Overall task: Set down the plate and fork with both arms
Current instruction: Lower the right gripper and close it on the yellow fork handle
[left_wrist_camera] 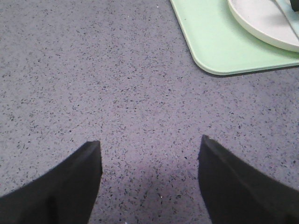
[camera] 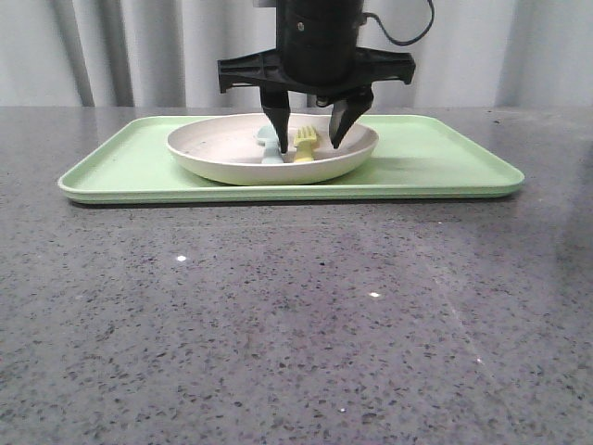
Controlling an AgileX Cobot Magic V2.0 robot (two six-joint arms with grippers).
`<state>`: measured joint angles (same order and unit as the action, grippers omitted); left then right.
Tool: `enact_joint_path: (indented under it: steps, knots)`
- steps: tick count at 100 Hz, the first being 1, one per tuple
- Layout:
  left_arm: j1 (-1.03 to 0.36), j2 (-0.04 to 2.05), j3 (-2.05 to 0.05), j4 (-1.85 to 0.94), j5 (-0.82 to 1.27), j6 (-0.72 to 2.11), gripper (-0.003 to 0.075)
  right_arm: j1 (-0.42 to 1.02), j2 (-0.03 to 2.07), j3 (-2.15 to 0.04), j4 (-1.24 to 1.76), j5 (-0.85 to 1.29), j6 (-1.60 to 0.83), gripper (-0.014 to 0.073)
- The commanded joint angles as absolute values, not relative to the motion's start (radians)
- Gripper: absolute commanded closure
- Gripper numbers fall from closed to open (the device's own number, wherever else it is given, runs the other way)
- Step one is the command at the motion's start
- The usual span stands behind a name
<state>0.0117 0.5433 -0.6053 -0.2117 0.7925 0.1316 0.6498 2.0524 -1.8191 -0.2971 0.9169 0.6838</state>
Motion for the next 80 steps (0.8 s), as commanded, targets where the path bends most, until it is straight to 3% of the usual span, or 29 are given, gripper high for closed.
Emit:
enact_joint_path:
  steps: [1,80]
  knots:
    - [0.015,0.546,-0.63,-0.229,0.73,0.124,0.0279,0.645,1.999,-1.852,-0.319,0.889,0.683,0.018]
    - [0.015,0.546,-0.63,-0.229,0.73,0.124,0.0279,0.645,2.024,-1.852,-0.296,0.9,0.683,0.0182]
